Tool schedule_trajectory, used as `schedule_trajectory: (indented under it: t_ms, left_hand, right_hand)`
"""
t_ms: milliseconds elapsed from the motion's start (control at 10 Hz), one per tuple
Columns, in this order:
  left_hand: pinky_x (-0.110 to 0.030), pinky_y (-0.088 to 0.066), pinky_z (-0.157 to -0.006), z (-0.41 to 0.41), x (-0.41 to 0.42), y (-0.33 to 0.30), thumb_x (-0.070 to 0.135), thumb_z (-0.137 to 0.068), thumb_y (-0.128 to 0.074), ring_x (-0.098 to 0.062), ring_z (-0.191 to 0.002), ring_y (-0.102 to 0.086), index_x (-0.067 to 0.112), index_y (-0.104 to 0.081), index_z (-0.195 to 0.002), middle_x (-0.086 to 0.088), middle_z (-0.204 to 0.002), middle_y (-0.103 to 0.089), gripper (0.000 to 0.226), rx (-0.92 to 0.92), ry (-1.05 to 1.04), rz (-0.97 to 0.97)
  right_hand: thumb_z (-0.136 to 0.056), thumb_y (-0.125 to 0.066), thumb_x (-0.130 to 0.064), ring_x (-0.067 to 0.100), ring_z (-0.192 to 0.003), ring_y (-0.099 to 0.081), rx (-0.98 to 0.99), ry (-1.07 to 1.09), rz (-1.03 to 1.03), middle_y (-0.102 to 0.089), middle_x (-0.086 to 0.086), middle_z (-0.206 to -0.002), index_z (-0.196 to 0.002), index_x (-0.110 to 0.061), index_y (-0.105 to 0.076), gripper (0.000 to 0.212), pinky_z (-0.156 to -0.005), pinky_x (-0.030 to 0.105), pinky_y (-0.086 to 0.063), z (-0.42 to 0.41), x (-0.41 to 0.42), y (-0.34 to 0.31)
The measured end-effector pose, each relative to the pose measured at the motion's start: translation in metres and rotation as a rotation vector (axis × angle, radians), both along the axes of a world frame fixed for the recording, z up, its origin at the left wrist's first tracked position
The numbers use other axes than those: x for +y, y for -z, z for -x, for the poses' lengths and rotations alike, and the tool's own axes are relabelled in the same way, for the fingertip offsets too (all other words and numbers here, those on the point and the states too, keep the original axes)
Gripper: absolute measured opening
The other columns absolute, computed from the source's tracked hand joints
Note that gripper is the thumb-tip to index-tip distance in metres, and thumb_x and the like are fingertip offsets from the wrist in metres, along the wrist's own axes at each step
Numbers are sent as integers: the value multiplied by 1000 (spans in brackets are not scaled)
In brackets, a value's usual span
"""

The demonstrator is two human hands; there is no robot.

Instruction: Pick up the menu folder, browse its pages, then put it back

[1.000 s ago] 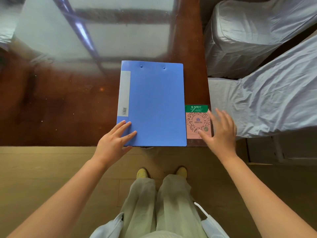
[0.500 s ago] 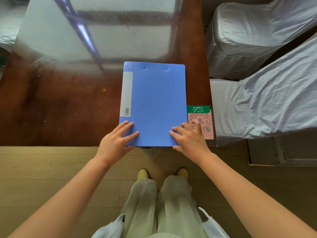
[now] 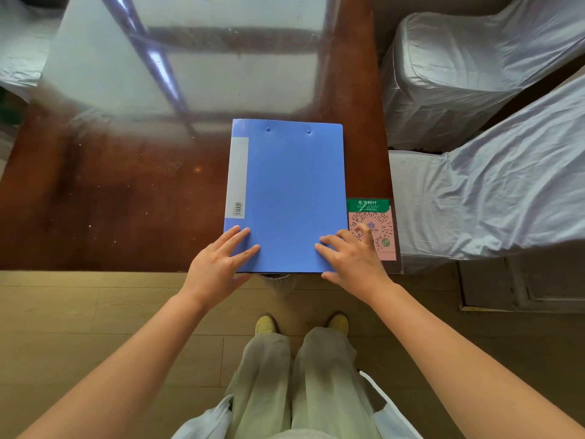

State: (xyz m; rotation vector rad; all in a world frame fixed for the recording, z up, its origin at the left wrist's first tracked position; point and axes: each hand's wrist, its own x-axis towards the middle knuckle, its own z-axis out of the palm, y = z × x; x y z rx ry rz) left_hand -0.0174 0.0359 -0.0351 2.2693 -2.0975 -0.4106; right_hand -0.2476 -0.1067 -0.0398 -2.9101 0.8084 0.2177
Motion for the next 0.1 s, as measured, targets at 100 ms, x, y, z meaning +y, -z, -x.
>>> schedule_trajectory:
  t_ms: [100]
  left_hand:
    - [-57, -28, -106, 0, 3, -6, 43, -73, -74, -35, -134, -35, 20, -56, -127, -16, -143, -44, 61, -13, 39, -1]
  right_hand:
    - [-69, -74, -44, 30, -107, -57, -54, 64, -53, -67, 6, -114, -110, -17, -64, 50, -99, 57, -27, -2, -1, -9]
